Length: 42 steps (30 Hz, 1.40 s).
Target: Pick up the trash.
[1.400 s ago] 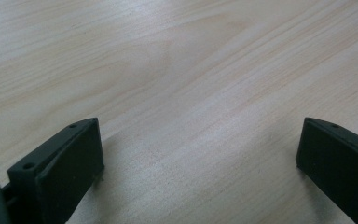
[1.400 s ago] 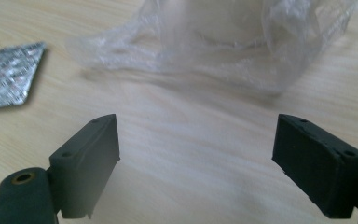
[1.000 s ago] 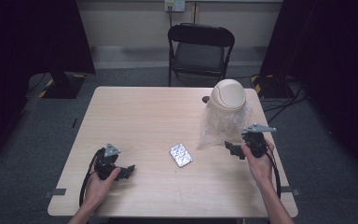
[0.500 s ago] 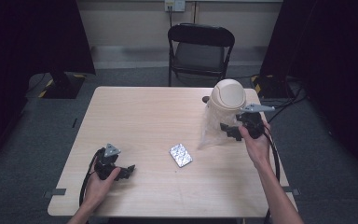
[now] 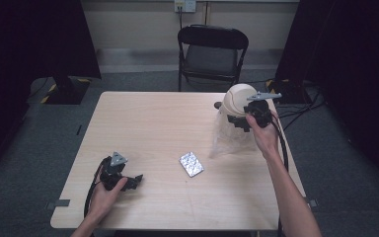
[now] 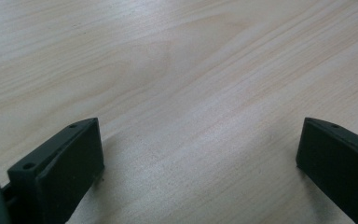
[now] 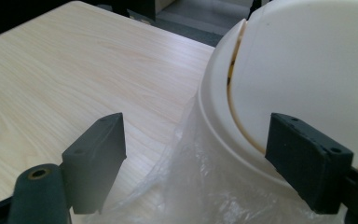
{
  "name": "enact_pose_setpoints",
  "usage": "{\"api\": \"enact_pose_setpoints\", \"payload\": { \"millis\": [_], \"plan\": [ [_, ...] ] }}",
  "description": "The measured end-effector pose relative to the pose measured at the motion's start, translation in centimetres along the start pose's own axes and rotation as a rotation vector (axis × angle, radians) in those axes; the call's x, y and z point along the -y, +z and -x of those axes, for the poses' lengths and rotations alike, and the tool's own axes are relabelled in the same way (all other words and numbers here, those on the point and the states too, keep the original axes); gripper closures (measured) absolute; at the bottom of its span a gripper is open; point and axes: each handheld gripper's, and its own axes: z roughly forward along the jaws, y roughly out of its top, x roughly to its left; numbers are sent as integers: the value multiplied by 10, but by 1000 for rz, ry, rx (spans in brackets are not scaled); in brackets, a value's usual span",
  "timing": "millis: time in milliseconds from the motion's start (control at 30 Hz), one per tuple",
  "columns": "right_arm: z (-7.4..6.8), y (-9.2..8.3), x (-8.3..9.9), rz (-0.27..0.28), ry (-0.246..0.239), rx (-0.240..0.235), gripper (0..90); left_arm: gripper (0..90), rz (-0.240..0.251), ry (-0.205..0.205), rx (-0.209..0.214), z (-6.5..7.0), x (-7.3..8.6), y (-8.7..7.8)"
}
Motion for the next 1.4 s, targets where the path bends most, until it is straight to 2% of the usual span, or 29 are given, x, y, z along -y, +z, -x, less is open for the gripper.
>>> {"api": "enact_pose_setpoints", "payload": {
  "millis": [200,500,867,900,1033,1133,1400],
  "plan": [
    [10,12,2,-19,20,10,202,0,0,1,0,0,0,0],
    [20,22,6,-13,51,-2,200,0,-2,1,0,0,0,0],
    [20,35,7,-21,41,22,163,1,-10,11,0,-1,0,-1],
    [20,36,7,-7,48,22,144,1,-9,11,0,-1,0,-1],
    [20,39,7,-16,32,31,160,1,-9,12,0,-1,0,-1],
    [22,41,8,2,44,23,167,1,-6,8,0,-1,0,-1],
    [20,34,7,8,58,15,162,1,-7,9,1,-1,0,-1]
  ]
}}
